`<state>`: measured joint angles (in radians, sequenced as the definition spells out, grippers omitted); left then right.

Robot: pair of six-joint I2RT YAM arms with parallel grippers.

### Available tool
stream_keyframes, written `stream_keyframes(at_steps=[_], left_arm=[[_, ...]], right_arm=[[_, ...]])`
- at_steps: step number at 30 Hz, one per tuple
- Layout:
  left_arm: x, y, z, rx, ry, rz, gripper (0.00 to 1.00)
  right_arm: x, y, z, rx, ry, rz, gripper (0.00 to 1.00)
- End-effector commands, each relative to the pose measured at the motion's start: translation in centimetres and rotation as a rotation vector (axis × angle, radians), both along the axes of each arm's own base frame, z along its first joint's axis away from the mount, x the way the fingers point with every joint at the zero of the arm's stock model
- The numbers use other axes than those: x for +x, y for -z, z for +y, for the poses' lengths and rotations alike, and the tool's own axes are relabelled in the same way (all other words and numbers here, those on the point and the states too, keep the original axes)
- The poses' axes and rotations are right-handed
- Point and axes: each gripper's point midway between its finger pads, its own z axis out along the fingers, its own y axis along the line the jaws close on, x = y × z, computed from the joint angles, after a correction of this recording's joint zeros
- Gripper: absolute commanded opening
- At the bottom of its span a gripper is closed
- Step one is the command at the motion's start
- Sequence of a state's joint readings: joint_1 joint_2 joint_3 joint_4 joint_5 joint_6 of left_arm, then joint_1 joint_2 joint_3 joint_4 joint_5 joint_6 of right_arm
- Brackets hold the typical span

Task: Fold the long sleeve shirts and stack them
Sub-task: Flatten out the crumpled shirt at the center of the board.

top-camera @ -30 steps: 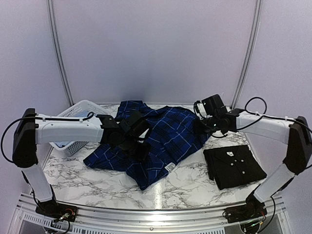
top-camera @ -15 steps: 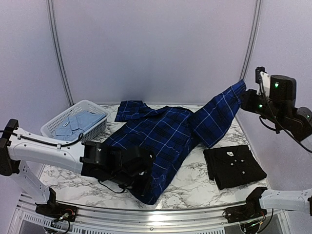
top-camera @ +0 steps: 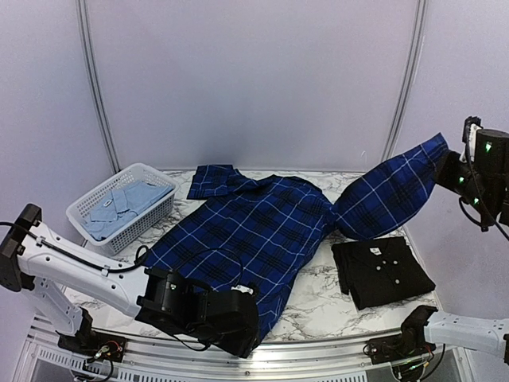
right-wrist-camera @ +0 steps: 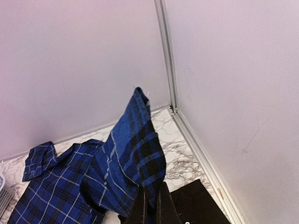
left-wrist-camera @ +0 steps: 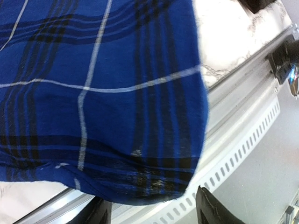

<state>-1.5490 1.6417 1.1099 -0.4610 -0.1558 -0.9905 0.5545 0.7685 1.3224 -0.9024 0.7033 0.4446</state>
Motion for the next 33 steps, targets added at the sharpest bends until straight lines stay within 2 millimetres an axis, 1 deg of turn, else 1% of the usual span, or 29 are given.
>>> stream_keyframes(at_steps=[1, 3, 6, 8, 9, 11, 14, 19, 21, 23, 24, 25, 27, 29, 30, 32, 33], left_arm=[[-0.2, -2.2, -1.5, -0.075, -0.018, -0.027, 0.65], [-0.1, -3.1, -1.7, -0.102, -0.023, -0.031, 0.65], [-0.3, -4.7, -2.4, -0.157, 0.000, -0.030, 0.65], [-0.6, -5.7, -2.9, -0.186, 0.018, -0.023, 0.64], [-0.7, -6.2, -3.2, -0.202, 0.026, -0.018, 0.64], [-1.2, -7.2, -3.7, -0.236, 0.038, 0.004, 0.64], [-1.5, -8.8, -3.9, -0.293, 0.040, 0.030, 0.62], [-1.4, -12.1, -3.6, -0.401, 0.028, 0.032, 0.61], [-0.5, -12.6, -3.2, -0.410, 0.000, 0.003, 0.60], [1.8, -11.6, -2.0, -0.376, -0.089, -0.025, 0.52], [3.4, -10.7, -1.1, -0.350, -0.155, -0.035, 0.46], [5.1, -9.7, -0.4, -0.330, -0.216, -0.045, 0.43], [8.5, -7.9, 0.4, -0.288, -0.298, -0.074, 0.42], [10.6, -6.0, -0.3, -0.229, -0.291, -0.085, 0.39], [11.2, -5.2, -1.3, -0.204, -0.272, -0.085, 0.37], [11.0, -3.2, -3.6, -0.161, -0.215, -0.065, 0.35], [10.6, -2.0, -4.8, -0.139, -0.180, -0.043, 0.33]], right_arm=[[-1.3, -3.6, -2.8, -0.059, 0.119, -0.071, 0.00], [-1.2, -5.7, -2.6, -0.093, 0.096, -0.123, 0.00], [-0.8, -8.9, -1.6, -0.131, 0.033, -0.223, 0.00], [-0.5, -10.6, -0.6, -0.167, -0.018, -0.288, 0.00], [-0.3, -11.0, -0.1, -0.186, -0.045, -0.309, 0.00], [0.2, -11.3, 1.4, -0.230, -0.118, -0.335, 0.00], [0.5, -11.1, 2.7, -0.265, -0.182, -0.355, 0.00], [0.4, -10.7, 2.8, -0.282, -0.189, -0.366, 0.00], [0.4, -10.6, 2.9, -0.285, -0.195, -0.364, 0.00], [0.2, -11.0, 2.9, -0.283, -0.200, -0.370, 0.00], [0.0, -11.4, 2.7, -0.277, -0.199, -0.380, 0.00], [-0.3, -11.9, 2.5, -0.272, -0.198, -0.392, 0.00], [-1.0, -13.0, 2.2, -0.259, -0.195, -0.422, 0.00], [-1.5, -13.9, 2.0, -0.249, -0.196, -0.447, 0.00], [-1.6, -14.2, 2.1, -0.250, -0.203, -0.454, 0.00], [-1.6, -14.3, 2.3, -0.258, -0.216, -0.454, 0.00], [-1.4, -14.2, 2.5, -0.264, -0.221, -0.448, 0.00]])
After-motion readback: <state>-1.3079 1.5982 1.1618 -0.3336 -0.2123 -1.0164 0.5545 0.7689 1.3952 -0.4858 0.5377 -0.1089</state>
